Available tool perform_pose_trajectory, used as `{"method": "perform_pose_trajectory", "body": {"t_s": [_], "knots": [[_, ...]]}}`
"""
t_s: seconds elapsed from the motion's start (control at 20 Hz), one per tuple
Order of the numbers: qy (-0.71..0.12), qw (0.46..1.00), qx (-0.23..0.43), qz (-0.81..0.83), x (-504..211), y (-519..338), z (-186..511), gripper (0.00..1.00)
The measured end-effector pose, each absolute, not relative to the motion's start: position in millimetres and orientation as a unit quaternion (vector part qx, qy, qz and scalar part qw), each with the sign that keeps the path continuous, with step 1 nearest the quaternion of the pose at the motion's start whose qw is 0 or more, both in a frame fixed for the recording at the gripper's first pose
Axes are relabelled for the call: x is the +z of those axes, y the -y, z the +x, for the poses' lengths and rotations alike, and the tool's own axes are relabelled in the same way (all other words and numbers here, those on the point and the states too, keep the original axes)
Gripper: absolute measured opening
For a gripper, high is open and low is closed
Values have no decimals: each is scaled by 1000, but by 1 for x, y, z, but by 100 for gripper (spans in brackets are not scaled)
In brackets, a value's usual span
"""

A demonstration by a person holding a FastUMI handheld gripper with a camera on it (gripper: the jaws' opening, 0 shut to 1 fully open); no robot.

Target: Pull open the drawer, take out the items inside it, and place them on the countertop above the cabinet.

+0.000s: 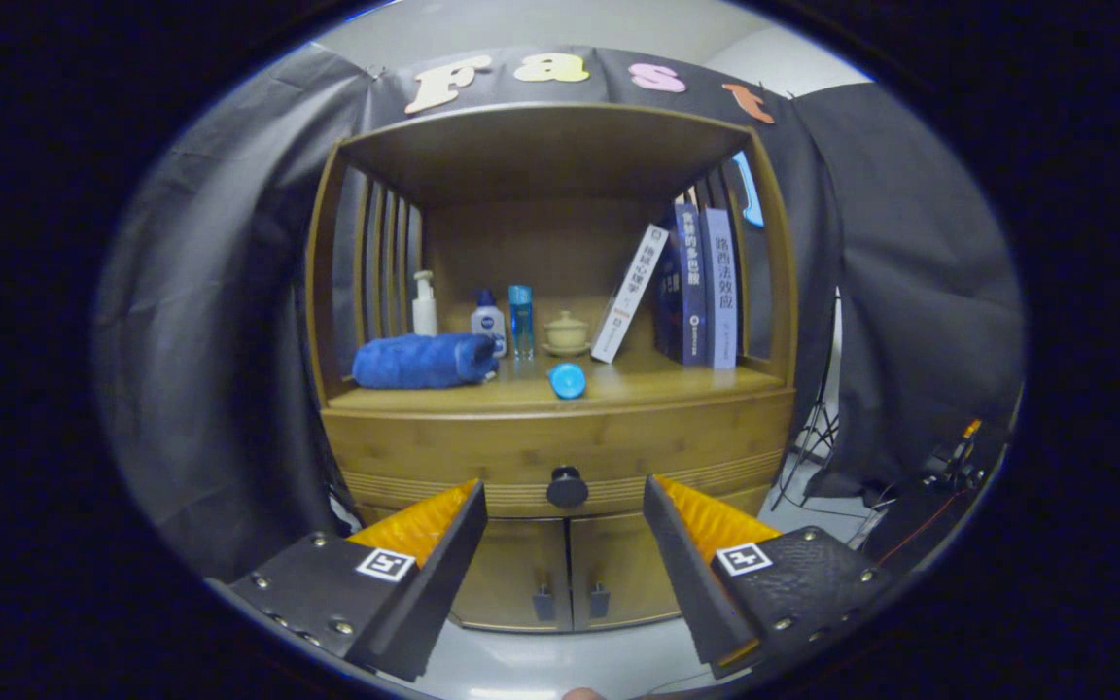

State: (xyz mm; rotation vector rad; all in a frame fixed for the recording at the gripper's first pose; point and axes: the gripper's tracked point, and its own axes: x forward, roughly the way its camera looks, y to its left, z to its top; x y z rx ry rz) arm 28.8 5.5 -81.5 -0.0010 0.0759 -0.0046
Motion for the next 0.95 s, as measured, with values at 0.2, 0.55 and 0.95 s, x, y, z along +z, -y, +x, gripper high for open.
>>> {"method": "perform_pose_trajectory", "body": {"t_s": [0.2, 0.55, 0.95], "knots": [[-16, 999, 2, -29, -37, -10, 0, 97], [62, 998, 3, -31, 40, -9, -43, 97], [97, 995, 9, -22, 62, -14, -64, 97]]}}
